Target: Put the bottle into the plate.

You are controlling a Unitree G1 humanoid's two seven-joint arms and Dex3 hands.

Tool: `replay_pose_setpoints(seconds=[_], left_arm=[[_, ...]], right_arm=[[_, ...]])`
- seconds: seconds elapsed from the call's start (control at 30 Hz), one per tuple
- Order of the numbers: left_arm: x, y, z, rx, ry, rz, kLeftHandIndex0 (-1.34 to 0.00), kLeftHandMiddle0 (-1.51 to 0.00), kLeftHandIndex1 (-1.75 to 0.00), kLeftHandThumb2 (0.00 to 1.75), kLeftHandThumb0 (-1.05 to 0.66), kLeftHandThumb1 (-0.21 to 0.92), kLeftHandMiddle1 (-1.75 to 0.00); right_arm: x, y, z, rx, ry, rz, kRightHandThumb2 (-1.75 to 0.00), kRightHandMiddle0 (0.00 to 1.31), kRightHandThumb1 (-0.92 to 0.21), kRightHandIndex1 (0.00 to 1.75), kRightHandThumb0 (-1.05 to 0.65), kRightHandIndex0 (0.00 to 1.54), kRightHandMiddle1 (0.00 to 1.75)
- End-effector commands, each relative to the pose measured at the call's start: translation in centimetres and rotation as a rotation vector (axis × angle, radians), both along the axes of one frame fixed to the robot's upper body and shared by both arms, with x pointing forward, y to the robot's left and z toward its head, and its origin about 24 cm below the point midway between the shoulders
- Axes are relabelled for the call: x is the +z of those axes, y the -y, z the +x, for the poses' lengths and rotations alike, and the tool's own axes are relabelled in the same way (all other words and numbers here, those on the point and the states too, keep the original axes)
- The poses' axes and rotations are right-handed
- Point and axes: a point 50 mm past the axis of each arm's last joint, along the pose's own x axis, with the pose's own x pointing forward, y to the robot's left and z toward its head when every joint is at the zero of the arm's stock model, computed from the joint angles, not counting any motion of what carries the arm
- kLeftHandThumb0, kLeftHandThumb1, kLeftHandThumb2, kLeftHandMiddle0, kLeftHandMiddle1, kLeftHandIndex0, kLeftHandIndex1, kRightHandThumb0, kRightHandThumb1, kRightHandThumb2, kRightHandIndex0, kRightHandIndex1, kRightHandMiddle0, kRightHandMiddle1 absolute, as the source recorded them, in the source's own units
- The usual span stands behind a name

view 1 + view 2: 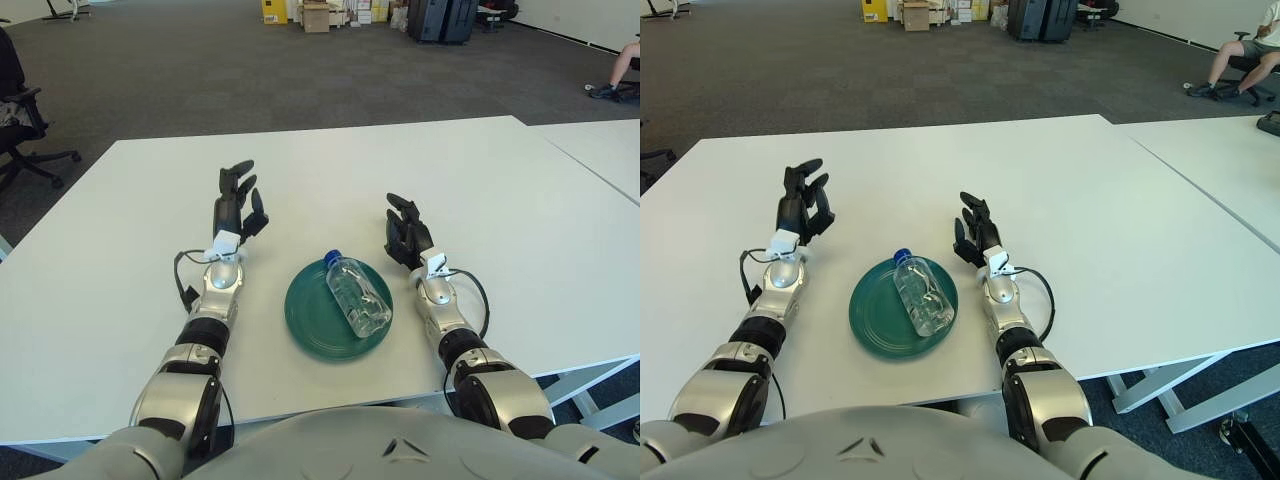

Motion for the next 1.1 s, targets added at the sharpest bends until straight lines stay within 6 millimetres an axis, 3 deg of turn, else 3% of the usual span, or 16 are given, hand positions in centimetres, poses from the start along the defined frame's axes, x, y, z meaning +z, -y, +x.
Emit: replay_pose_setpoints(seconds=[0.0, 0.43, 1.07], left_arm=[[-1.2, 0.2, -0.3, -0.008, -0.073, -0.015, -0.05, -0.38, -1.14, 0.86, -0.74, 0.92, -0.53], [-4.7, 1.7, -3.5, -0.026, -0.213, -0.014, -0.08, -0.37, -1.10, 0.77, -0.71, 0.92, -0.58], [-5.4, 1.8, -3.5, 0.067, -0.255, -0.032, -0.01, -0.32, -1.04, 0.80, -0.79, 0.92, -0.49]], right_arm=[[-2.6, 1.0, -2.4, -0.021, -0.107, 0.000, -0.82, 0.00, -0.92, 0.00, -0.74, 0.23, 0.62], [-2.5, 1.1, -2.2, -0.014, -0.097, 0.000, -0.82, 0.00, -0.92, 0.00, -0.73, 0.22, 0.61], [-2.5, 1.1, -1.5, -0.082, -0.154, -0.003, -0.79, 0.00, -0.92, 0.02, -0.67, 0.25, 0.58]])
